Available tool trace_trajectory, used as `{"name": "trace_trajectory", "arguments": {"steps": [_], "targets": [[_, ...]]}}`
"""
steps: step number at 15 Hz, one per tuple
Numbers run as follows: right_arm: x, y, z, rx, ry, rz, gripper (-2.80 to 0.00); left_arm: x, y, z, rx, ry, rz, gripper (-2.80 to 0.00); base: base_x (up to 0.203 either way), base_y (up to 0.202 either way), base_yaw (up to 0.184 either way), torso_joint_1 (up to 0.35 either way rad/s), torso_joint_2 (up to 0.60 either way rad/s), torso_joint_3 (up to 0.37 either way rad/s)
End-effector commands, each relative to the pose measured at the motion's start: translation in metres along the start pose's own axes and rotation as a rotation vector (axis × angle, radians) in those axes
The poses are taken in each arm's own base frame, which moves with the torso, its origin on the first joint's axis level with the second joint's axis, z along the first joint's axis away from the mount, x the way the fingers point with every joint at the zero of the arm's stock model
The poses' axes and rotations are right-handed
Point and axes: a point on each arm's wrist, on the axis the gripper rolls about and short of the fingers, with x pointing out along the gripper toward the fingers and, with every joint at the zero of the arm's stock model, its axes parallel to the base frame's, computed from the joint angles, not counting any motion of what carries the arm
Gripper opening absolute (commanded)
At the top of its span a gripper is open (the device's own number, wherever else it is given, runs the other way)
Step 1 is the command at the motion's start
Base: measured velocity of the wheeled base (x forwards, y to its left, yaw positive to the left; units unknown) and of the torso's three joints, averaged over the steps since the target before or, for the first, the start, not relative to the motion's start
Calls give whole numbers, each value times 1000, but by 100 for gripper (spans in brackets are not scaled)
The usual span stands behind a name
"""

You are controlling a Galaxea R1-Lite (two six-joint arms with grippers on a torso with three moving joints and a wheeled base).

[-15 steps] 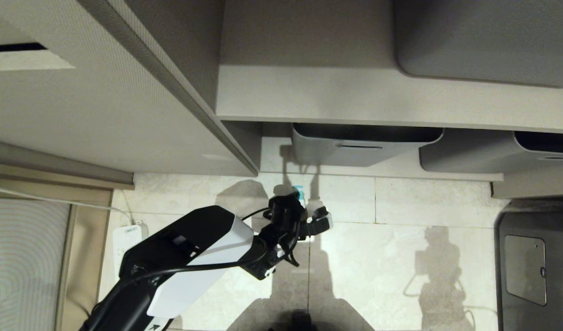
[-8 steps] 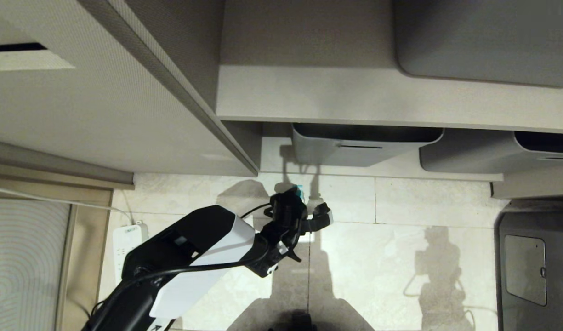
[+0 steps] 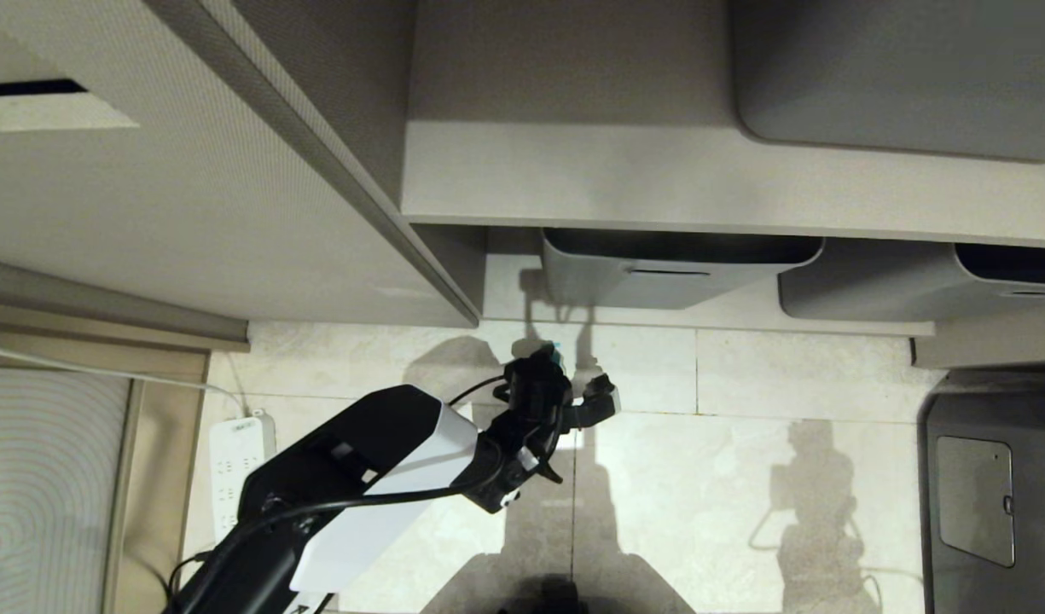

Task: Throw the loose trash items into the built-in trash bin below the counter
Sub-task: Pick up the garbage

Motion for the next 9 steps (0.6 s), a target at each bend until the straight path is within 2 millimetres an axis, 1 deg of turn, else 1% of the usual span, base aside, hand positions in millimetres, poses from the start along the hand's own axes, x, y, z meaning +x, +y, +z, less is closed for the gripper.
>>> {"name": "trace_trajectory", "arguments": {"steps": [1, 8, 9], "targets": [[0, 0, 0, 1, 1, 0, -280, 1, -2, -1, 6, 2, 1, 0, 0, 0, 0, 0, 0, 0], [0, 0, 0, 1, 2, 0, -280, 1, -2, -1, 1, 2, 4, 0, 0, 0, 0, 0, 0, 0], [0, 0, 0, 1, 2, 0, -280, 1, -1, -1, -3, 1, 13, -280, 0, 0, 0, 0, 0, 0]]}}
